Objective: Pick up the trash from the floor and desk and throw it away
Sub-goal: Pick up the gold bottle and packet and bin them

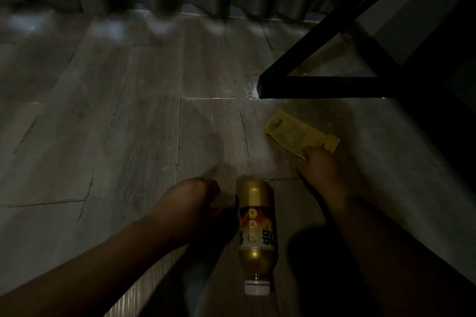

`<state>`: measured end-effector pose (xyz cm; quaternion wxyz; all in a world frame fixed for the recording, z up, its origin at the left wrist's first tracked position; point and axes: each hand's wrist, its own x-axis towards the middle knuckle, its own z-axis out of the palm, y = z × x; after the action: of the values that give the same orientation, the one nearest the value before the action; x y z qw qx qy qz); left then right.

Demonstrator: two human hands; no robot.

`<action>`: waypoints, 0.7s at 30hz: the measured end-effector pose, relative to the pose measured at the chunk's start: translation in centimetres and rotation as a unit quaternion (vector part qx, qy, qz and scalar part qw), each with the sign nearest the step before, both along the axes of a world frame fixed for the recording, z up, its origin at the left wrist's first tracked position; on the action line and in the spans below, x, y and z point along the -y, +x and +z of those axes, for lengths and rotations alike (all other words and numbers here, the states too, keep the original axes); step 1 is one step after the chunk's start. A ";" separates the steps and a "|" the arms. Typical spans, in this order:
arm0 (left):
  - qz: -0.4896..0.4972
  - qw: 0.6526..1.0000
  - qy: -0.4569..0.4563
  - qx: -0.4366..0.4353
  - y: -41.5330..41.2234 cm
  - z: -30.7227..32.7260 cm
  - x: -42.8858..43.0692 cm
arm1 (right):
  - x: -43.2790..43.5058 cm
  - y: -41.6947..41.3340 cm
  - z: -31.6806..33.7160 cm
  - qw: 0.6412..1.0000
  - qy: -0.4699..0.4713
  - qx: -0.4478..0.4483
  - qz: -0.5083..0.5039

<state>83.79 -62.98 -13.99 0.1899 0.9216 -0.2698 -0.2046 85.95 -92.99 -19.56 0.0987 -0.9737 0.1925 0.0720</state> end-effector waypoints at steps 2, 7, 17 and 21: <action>-0.005 1.000 0.007 -0.001 0.3 -0.4 -0.2 | 0.1 0.1 -0.5 1.000 0.015 0.019 -0.001; -0.006 1.000 0.014 -0.007 1.1 -1.1 -0.5 | 0.0 1.1 -1.3 1.000 -0.001 0.018 -0.011; -0.031 0.999 0.017 -0.001 1.2 -0.9 -0.5 | 0.6 0.7 -1.1 1.000 0.004 0.018 -0.023; -0.044 0.998 0.034 0.006 1.6 -0.2 -1.1 | -0.3 0.2 1.0 0.998 -0.005 0.055 0.012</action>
<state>85.38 -61.89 -14.22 0.1479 0.9160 -0.3040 -0.2158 86.19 -92.73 -18.52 0.1032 -0.9790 0.1750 0.0189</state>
